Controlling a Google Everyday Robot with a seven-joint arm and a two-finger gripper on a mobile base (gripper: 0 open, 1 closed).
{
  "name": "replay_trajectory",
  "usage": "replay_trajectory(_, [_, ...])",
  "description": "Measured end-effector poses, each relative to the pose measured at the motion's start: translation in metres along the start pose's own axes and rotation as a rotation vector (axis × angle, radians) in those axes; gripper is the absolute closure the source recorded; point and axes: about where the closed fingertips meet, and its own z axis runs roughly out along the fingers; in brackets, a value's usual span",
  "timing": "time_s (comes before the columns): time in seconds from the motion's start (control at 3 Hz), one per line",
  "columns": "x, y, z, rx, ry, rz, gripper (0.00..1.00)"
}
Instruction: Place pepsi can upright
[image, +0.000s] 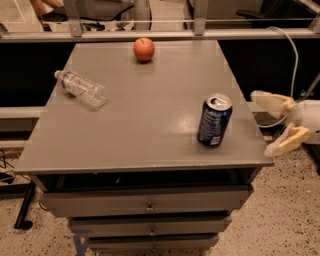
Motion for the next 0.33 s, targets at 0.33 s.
replay_trajectory(0.33, [-0.0143, -0.0072, -0.0126, 0.029, 0.001, -0.037, 0.00])
